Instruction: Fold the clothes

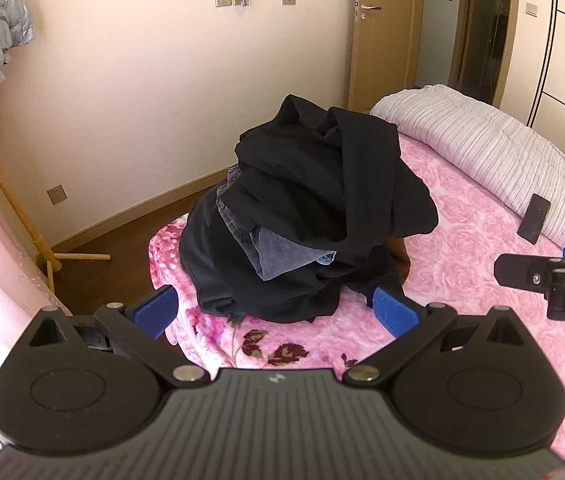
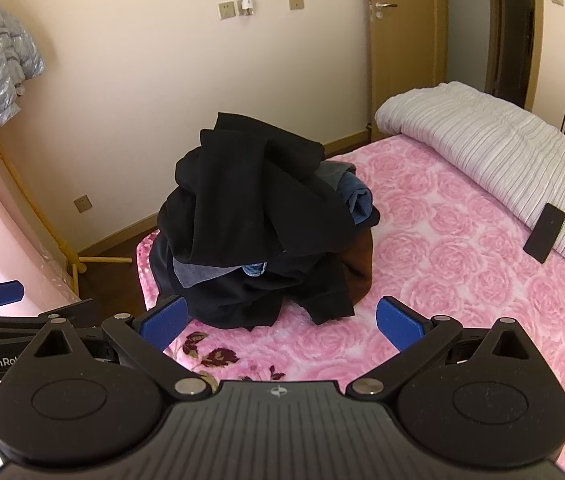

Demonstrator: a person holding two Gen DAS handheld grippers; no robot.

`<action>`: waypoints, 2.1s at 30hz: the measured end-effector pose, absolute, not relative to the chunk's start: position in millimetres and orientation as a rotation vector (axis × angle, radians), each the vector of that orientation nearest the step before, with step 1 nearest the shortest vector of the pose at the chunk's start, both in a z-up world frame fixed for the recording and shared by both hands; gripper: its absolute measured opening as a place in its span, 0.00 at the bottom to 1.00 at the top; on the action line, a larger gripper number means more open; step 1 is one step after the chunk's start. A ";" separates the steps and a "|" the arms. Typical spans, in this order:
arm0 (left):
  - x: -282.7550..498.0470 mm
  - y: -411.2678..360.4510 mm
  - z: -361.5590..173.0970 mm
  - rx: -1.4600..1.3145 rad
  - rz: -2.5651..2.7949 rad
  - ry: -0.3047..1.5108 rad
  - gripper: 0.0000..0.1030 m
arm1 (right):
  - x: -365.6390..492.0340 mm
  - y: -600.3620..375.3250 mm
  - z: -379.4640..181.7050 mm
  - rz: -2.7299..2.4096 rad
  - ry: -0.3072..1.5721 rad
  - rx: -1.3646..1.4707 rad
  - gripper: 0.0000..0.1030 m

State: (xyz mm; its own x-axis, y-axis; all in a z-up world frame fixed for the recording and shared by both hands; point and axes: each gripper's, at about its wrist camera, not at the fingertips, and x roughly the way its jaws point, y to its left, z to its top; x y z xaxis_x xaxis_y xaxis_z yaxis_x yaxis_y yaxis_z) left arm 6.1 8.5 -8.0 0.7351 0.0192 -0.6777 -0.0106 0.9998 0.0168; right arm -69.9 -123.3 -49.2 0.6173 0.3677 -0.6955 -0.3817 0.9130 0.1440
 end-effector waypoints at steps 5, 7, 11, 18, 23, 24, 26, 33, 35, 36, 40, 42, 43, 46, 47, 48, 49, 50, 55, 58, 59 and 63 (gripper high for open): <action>6.9 7.7 -9.9 0.010 0.010 0.748 0.99 | -67.9 -120.4 -50.3 0.432 0.804 -0.021 1.00; 7.2 7.4 -10.7 0.010 0.008 0.750 0.99 | -67.9 -119.5 -50.6 0.433 0.806 -0.022 1.00; 7.5 8.4 -11.3 0.008 0.007 0.752 0.99 | -66.4 -118.3 -51.1 0.435 0.810 -0.024 1.00; 6.7 13.2 -12.0 0.006 0.008 0.757 0.99 | -64.6 -112.8 -53.3 0.441 0.817 -0.030 1.00; 6.9 16.9 -12.4 0.005 0.010 0.761 0.99 | -64.2 -109.2 -53.5 0.445 0.819 -0.031 1.00; 7.0 17.5 -12.2 0.005 0.011 0.761 0.99 | -63.9 -108.3 -53.5 0.446 0.819 -0.032 1.00; 7.2 18.7 -11.8 0.006 0.012 0.761 0.99 | -63.4 -106.5 -53.5 0.447 0.820 -0.033 1.00; 9.2 23.3 -12.2 0.001 0.017 0.767 0.99 | -63.2 -101.9 -53.6 0.456 0.822 -0.038 1.00; 9.5 24.3 -12.5 0.000 0.019 0.768 0.99 | -62.9 -100.1 -53.9 0.458 0.823 -0.041 1.00; 9.7 24.8 -12.7 -0.001 0.019 0.769 0.99 | -62.6 -99.6 -54.1 0.459 0.825 -0.042 1.00; 10.3 26.3 -13.5 -0.002 0.021 0.770 0.99 | -60.6 -97.8 -55.1 0.463 0.827 -0.045 1.00; 11.4 26.6 -13.7 -0.002 0.022 0.771 0.99 | -60.1 -97.4 -55.4 0.465 0.826 -0.045 1.00; 11.7 26.7 -13.9 -0.002 0.022 0.772 0.99 | -59.9 -97.3 -55.6 0.465 0.826 -0.045 1.00; 12.6 27.2 -13.8 -0.002 0.024 0.773 0.99 | -59.3 -97.4 -56.7 0.465 0.828 -0.045 1.00; 12.7 27.4 -13.8 -0.003 0.025 0.773 0.99 | -59.0 -97.2 -57.0 0.465 0.829 -0.044 1.00; 13.0 27.7 -14.1 -0.004 0.025 0.774 0.99 | -58.7 -97.0 -57.2 0.465 0.830 -0.045 1.00; 13.2 28.1 -14.4 -0.006 0.026 0.775 0.99 | -58.5 -96.6 -57.2 0.465 0.830 -0.046 1.00; 13.4 28.5 -14.8 -0.007 0.027 0.776 0.99 | -58.4 -96.1 -57.2 0.466 0.829 -0.046 1.00; 14.7 28.9 -15.4 -0.009 0.027 0.781 0.99 | -58.4 -95.6 -58.5 0.465 0.831 -0.044 1.00; 15.1 29.7 -15.5 -0.010 0.026 0.781 0.99 | -58.1 -96.1 -58.8 0.464 0.832 -0.043 1.00; 15.4 29.8 -15.7 -0.010 0.026 0.782 0.99 | -58.0 -95.9 -59.1 0.464 0.833 -0.042 1.00; 15.6 29.7 -16.2 -0.011 0.028 0.784 0.99 | -57.9 -95.9 -60.0 0.465 0.836 -0.042 1.00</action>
